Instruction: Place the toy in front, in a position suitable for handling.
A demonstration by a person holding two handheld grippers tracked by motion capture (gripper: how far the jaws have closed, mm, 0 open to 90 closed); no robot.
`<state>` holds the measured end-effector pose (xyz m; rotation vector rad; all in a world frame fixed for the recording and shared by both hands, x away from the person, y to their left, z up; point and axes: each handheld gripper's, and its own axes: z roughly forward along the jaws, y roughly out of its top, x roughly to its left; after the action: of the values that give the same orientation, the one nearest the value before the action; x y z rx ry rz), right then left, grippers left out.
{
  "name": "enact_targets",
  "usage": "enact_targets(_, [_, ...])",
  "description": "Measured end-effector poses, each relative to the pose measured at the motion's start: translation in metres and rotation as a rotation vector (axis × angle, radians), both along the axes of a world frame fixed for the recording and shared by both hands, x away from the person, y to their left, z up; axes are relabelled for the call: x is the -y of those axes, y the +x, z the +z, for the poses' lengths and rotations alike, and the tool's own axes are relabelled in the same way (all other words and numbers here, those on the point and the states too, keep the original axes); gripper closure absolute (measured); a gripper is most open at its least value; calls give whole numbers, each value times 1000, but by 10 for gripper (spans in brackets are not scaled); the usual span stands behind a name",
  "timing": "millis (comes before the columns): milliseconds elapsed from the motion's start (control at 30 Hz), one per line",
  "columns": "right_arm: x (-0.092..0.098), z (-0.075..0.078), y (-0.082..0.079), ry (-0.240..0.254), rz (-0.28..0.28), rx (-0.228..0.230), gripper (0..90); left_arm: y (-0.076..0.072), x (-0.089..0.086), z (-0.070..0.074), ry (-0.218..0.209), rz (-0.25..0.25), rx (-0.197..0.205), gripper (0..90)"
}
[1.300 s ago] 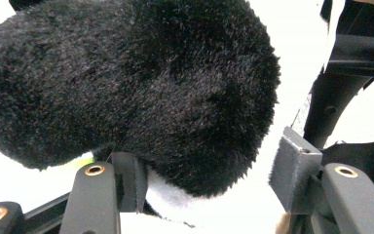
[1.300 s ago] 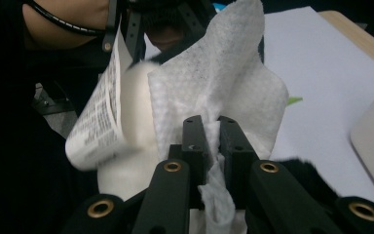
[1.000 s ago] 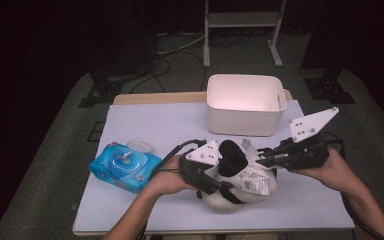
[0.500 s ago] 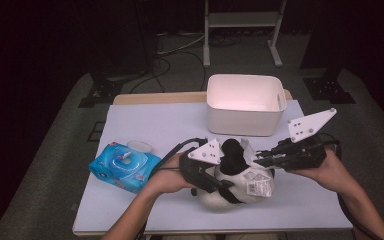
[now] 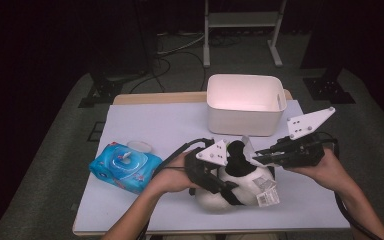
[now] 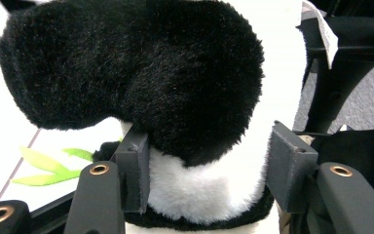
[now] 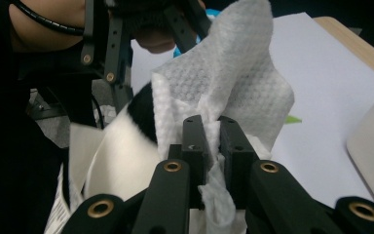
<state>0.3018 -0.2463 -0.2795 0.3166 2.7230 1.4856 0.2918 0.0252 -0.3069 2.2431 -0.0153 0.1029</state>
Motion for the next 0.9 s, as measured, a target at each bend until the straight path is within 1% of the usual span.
enact_targets(33, [1, -1, 0, 0, 0, 3, 822, 1, -1, 1, 2, 2, 1, 434])
enact_targets(100, [4, -5, -1, -10, -4, -9, 822, 1, -2, 1, 7, 6, 4, 435])
enact_targets(200, [5, -8, -1, -24, -5, -15, 822, 1, 0, 1, 17, 4, 3, 435])
enact_targets(267, [3, -7, 0, -26, -4, -3, 822, 1, 6, -1, 33, -2, 11, 435])
enact_targets(333, [2, -3, 0, -13, -2, 2, 821, 0, 12, -3, 44, -13, 4, 435])
enact_targets(433, [-1, 1, 0, -14, -9, 18, 820, 1, 19, -8, 56, -19, -1, 429])
enact_targets(467, [-2, 1, 0, -14, -3, 15, 820, 2, 21, -10, 61, -16, 0, 419])
enact_targets(533, [-2, -4, 0, -54, -18, 22, 820, 4, 23, -15, 60, -11, -15, 379])
enact_targets(567, [-1, -7, 1, -64, -23, 7, 820, 5, 24, -18, 54, -12, -21, 364])
enact_targets(633, [5, -13, 2, -62, -31, -12, 820, 5, 25, -21, 42, -6, -26, 340])
enact_targets(667, [10, -18, 3, -53, -40, -25, 820, 5, 26, -21, 40, -2, -27, 326])
enact_targets(700, [13, -20, 3, -47, -49, -40, 820, 6, 26, -21, 42, 2, -24, 315])
enact_targets(733, [16, -23, 4, -47, -57, -43, 820, 5, 26, -21, 51, 9, -14, 309])
enact_targets(767, [21, -28, 4, -58, -71, -44, 819, 5, 26, -21, 58, 15, -10, 300])
enact_targets(800, [23, -30, 3, -57, -76, -50, 819, 5, 26, -22, 62, 21, -5, 289])
enact_targets(833, [26, -32, 3, -53, -81, -56, 819, 5, 24, -22, 66, 30, -3, 284])
enact_targets(867, [31, -36, 3, -52, -91, -63, 818, 5, 23, -23, 66, 34, -9, 283])
enact_targets(900, [35, -39, 3, -53, -104, -65, 818, 5, 21, -23, 69, 33, -7, 281])
